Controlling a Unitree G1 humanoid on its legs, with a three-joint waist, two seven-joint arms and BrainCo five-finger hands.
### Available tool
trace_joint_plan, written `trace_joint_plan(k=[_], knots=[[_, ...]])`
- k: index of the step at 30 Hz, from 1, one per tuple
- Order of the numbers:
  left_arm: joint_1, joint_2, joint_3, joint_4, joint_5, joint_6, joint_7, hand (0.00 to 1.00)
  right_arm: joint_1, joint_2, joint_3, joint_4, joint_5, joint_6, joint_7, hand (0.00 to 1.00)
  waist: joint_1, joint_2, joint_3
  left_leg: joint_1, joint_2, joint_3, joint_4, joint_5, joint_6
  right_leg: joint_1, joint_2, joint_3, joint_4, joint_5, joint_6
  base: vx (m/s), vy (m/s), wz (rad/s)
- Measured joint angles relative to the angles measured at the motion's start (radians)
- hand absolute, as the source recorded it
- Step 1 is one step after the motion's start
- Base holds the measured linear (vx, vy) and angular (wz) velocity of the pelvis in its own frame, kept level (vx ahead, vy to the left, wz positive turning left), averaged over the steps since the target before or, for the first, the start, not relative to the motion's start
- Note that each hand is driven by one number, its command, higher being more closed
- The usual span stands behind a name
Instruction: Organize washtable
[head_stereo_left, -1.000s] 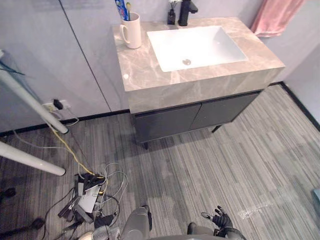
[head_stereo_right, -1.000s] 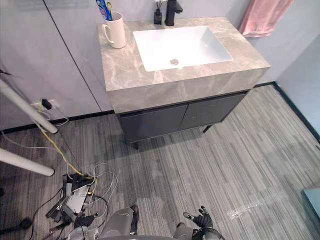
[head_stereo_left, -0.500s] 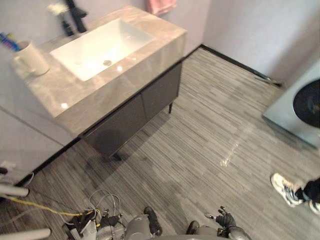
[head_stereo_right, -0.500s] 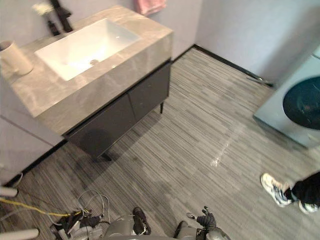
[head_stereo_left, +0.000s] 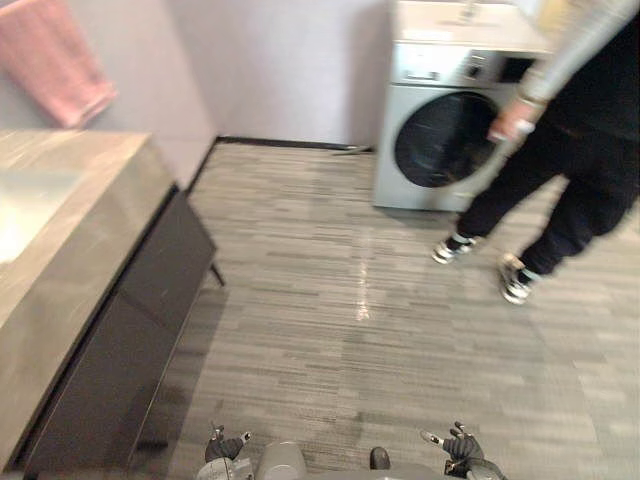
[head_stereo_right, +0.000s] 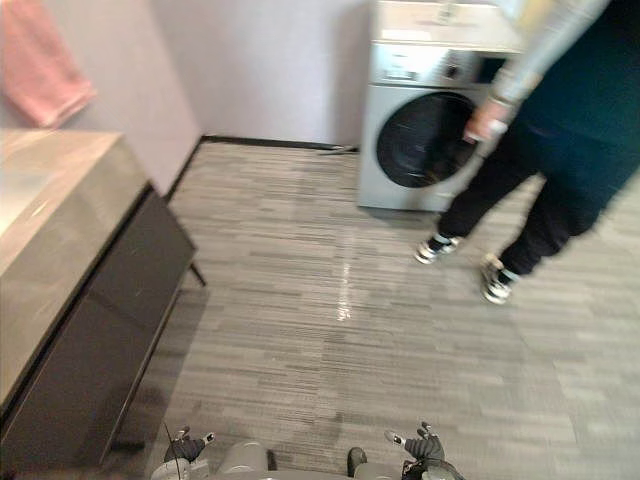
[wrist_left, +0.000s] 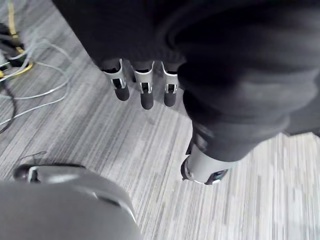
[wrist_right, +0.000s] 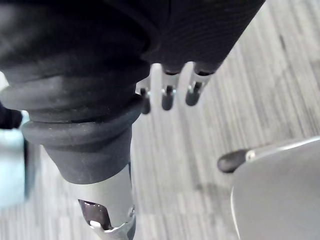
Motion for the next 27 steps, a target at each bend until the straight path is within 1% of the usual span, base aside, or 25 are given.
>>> trace_joint_plan(k=[1,2,3,4,5,6,7,8,9,10,11,12,13,14,15,17,18,19,20,21,22,23,25,26,27], knots=[[0.006,0.000,-0.001,0.000,0.000,0.000,0.000,0.00,0.000,0.000,-0.002,0.000,0.001,0.000,0.001,0.00,0.002,0.001,0.001,-0.008,-0.024,-0.071,-0.015,0.002,-0.004,-0.012,0.007,0.039,0.009,-0.004,0.007,-0.06,0.205,-2.18],[0.020,-0.001,-0.001,0.000,0.001,0.000,0.000,0.00,0.000,0.000,-0.010,-0.003,0.001,-0.002,0.002,0.00,0.001,0.009,0.002,-0.014,-0.058,-0.210,-0.053,0.003,-0.006,-0.042,0.033,0.110,0.029,-0.010,0.016,-0.10,0.261,-1.78],[0.023,-0.004,-0.001,0.000,0.001,0.001,0.000,0.00,0.001,0.000,-0.019,-0.004,0.001,-0.002,0.002,0.00,-0.001,0.015,0.002,-0.013,-0.062,-0.272,-0.073,0.003,-0.006,-0.053,0.047,0.141,0.037,-0.014,0.021,-0.10,0.302,-2.19],[0.026,-0.010,0.008,0.003,0.005,0.004,-0.001,0.00,0.001,0.008,-0.042,-0.005,0.002,-0.003,0.001,0.00,-0.003,0.020,0.002,-0.013,-0.066,-0.304,-0.053,-0.006,-0.027,-0.066,0.071,0.219,0.051,-0.020,0.031,-0.05,0.455,-1.88],[0.025,0.005,0.014,0.000,0.016,0.008,0.000,0.00,0.009,0.027,-0.066,-0.017,0.008,-0.003,0.000,0.00,-0.011,-0.002,0.004,-0.003,-0.073,-0.249,-0.053,-0.027,-0.006,-0.069,0.062,0.286,0.037,-0.023,0.028,0.00,0.383,-1.71],[0.024,0.013,0.016,-0.009,0.019,0.008,0.000,0.00,0.015,0.039,-0.069,-0.024,0.007,0.000,0.002,0.00,-0.018,-0.024,0.003,-0.001,-0.081,-0.213,-0.053,-0.033,0.001,-0.073,0.055,0.312,0.030,-0.023,0.028,0.00,0.432,-1.50],[0.028,0.022,0.035,-0.024,0.024,0.008,0.000,0.00,0.025,0.059,-0.069,-0.039,0.008,0.001,0.005,0.00,-0.022,-0.054,0.000,0.001,-0.078,-0.143,-0.045,-0.040,0.014,-0.092,0.040,0.360,0.033,-0.023,0.029,-0.02,0.316,-1.65],[0.034,0.025,0.055,-0.027,0.028,0.010,0.000,0.00,0.040,0.077,-0.070,-0.055,0.009,0.001,0.010,0.00,-0.029,-0.069,-0.006,0.002,-0.073,-0.058,-0.027,-0.056,0.040,-0.117,0.030,0.403,0.045,-0.014,0.039,-0.03,0.325,-1.78],[0.036,0.025,0.057,-0.027,0.029,0.010,0.000,0.00,0.043,0.081,-0.076,-0.060,0.011,0.001,0.014,0.00,-0.031,-0.071,-0.007,0.003,-0.070,-0.018,-0.014,-0.065,0.053,-0.130,0.029,0.423,0.052,0.002,0.059,-0.02,0.326,-1.78],[0.035,0.022,0.057,-0.027,0.036,0.010,0.000,0.00,0.044,0.079,-0.081,-0.075,0.011,0.001,0.020,0.00,-0.030,-0.069,-0.007,0.005,-0.062,0.050,0.003,-0.082,0.067,-0.154,0.030,0.442,0.061,0.044,0.114,0.00,0.323,-2.30],[0.037,0.018,0.057,-0.027,0.043,0.010,-0.001,0.00,0.043,0.085,-0.086,-0.082,0.011,0.005,0.025,0.00,-0.031,-0.059,-0.006,0.011,-0.039,0.168,0.007,-0.094,0.087,-0.191,0.037,0.447,0.045,0.114,0.123,0.00,0.310,-2.37],[0.039,0.017,0.056,-0.027,0.047,0.010,-0.002,0.00,0.040,0.087,-0.089,-0.083,0.010,0.003,0.025,0.00,-0.029,-0.054,-0.007,0.011,-0.022,0.217,0.006,-0.095,0.091,-0.202,0.041,0.431,0.028,0.151,0.111,-0.02,0.257,-2.71],[0.040,0.015,0.054,-0.030,0.047,0.009,-0.006,0.00,0.022,0.079,-0.097,-0.084,0.010,0.007,0.024,0.00,-0.028,-0.044,-0.005,0.016,0.020,0.330,-0.004,-0.093,0.114,-0.245,0.049,0.289,0.046,0.163,0.079,-0.05,0.204,-2.51],[0.034,0.015,0.055,-0.030,0.047,0.010,-0.010,0.00,0.020,0.077,-0.100,-0.079,0.009,0.015,0.022,0.00,-0.026,-0.045,-0.006,0.042,0.040,0.432,-0.031,-0.090,0.124,-0.290,0.017,0.011,0.136,0.124,0.041,-0.06,0.186,-2.46],[0.035,0.016,0.055,-0.029,0.047,0.010,-0.012,0.00,0.020,0.081,-0.106,-0.079,0.010,0.015,0.022,0.00,-0.026,-0.045,-0.006,0.061,0.040,0.473,-0.052,-0.085,0.133,-0.292,-0.013,-0.124,0.176,0.092,0.010,-0.08,0.175,-2.06],[0.034,0.014,0.042,-0.027,0.046,0.010,-0.023,0.00,0.024,0.076,-0.118,-0.078,0.006,0.015,0.022,0.00,-0.029,-0.036,-0.006,0.133,0.036,0.614,-0.116,-0.074,0.152,-0.243,-0.096,-0.435,0.311,-0.014,-0.020,-0.12,0.151,-1.93],[0.029,0.014,0.029,-0.020,0.045,0.009,-0.024,0.00,0.023,0.074,-0.119,-0.065,0.004,0.016,0.022,0.00,-0.032,-0.029,-0.010,0.151,0.032,0.655,-0.143,-0.066,0.164,-0.199,-0.112,-0.491,0.331,-0.061,-0.017,-0.13,0.083,-1.69],[0.022,0.014,0.022,-0.016,0.045,0.009,-0.024,0.00,0.022,0.073,-0.120,-0.058,0.003,0.015,0.022,0.00,-0.034,-0.026,-0.012,0.154,0.032,0.680,-0.151,-0.063,0.166,-0.181,-0.115,-0.509,0.332,-0.080,-0.014,-0.13,0.024,-1.35],[0.009,0.015,0.010,-0.016,0.045,0.009,-0.025,0.00,0.013,0.074,-0.131,-0.040,0.002,0.016,0.023,0.00,-0.040,-0.025,-0.012,0.156,0.032,0.721,-0.164,-0.058,0.170,-0.147,-0.127,-0.544,0.329,-0.113,-0.007,-0.13,-0.029,-1.09],[-0.001,0.013,0.003,-0.011,0.045,0.009,-0.031,0.00,0.001,0.073,-0.138,-0.026,-0.002,0.018,0.022,0.00,-0.043,-0.027,-0.013,0.158,0.031,0.763,-0.171,-0.054,0.171,-0.113,-0.138,-0.573,0.311,-0.139,-0.002,-0.12,-0.047,-1.01],[-0.006,0.013,0.000,-0.005,0.043,0.009,-0.036,0.00,-0.004,0.072,-0.140,-0.015,-0.002,0.020,0.023,0.00,-0.043,-0.034,-0.017,0.160,0.028,0.778,-0.172,-0.052,0.170,-0.096,-0.142,-0.581,0.287,-0.143,-0.001,-0.13,-0.100,-0.91],[-0.016,0.012,-0.006,0.006,0.041,0.009,-0.043,0.00,-0.012,0.070,-0.159,0.003,-0.002,0.023,0.025,0.00,-0.047,-0.030,-0.020,0.162,0.017,0.787,-0.178,-0.036,0.164,-0.069,-0.131,-0.565,0.197,-0.134,0.019,-0.10,-0.088,-0.61],[-0.016,0.007,-0.008,0.013,0.033,0.009,-0.043,0.00,-0.012,0.063,-0.181,0.020,-0.002,0.023,0.024,0.00,-0.051,-0.017,-0.026,0.162,0.010,0.764,-0.191,0.007,0.159,-0.045,-0.112,-0.527,0.105,-0.075,0.016,-0.08,-0.104,-0.69],[-0.014,0.001,-0.009,0.013,0.033,0.008,-0.043,0.00,-0.012,0.053,-0.186,0.039,-0.002,0.025,0.025,0.00,-0.034,-0.005,-0.037,0.163,0.007,0.753,-0.205,0.028,0.145,-0.035,-0.093,-0.485,0.035,-0.029,0.015,-0.07,-0.122,-0.91],[-0.013,0.000,-0.009,0.013,0.033,0.009,-0.043,0.00,-0.013,0.047,-0.190,0.041,-0.002,0.028,0.025,0.00,-0.024,0.002,-0.041,0.164,0.008,0.755,-0.212,0.032,0.138,-0.032,-0.084,-0.461,0.005,-0.007,0.013,-0.07,-0.114,-1.06]])
